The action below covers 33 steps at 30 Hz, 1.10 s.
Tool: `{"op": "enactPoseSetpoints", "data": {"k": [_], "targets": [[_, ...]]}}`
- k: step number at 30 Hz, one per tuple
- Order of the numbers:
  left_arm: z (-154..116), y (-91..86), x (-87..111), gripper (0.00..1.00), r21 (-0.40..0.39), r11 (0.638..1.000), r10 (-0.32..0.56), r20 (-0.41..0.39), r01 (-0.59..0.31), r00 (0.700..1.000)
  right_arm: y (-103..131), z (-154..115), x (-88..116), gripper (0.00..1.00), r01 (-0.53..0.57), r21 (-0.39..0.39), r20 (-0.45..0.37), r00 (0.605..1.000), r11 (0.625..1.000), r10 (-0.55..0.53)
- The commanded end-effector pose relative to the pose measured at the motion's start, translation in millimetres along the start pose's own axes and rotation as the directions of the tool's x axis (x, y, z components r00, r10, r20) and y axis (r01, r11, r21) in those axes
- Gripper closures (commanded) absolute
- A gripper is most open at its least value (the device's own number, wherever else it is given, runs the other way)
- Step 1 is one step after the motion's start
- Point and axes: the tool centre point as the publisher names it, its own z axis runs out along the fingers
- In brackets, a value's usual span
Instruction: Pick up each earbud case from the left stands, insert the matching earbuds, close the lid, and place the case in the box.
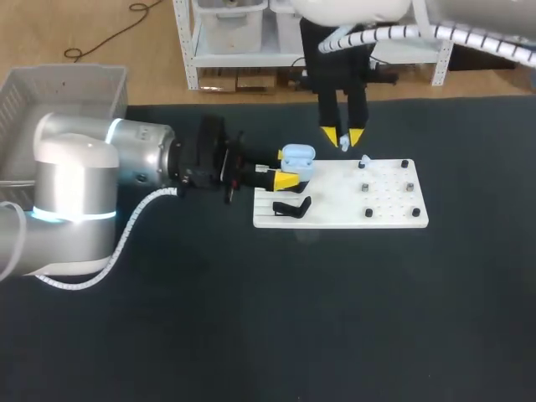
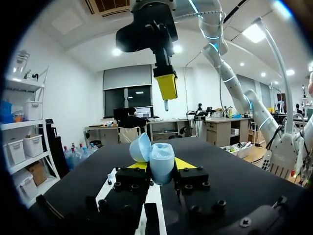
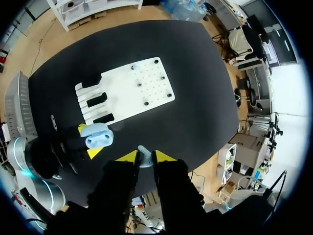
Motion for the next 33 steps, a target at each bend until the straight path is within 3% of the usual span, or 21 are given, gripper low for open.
{"op": "enactPoseSetpoints", "data": {"k": [1,12,33], "targets": [[3,0.3,2.1,1.00,-0.004,1.000,0.006,0.004,-0.006,1.000,1,2,1,1.00,-0.007,0.004,0.001,1.000,1.000,0.007],[5,1.8,3.8,1.00,-0.024,0.999,0.025,0.008,-0.025,1.000,12,7,2,1.00,-0.026,0.023,0.022,0.999,0.999,0.025],[7,0.0,8.2,1.00,-0.037,0.999,0.026,0.014,-0.026,1.000,26,14,3,1.00,-0.027,-0.021,0.012,1.000,0.999,0.027]]}}
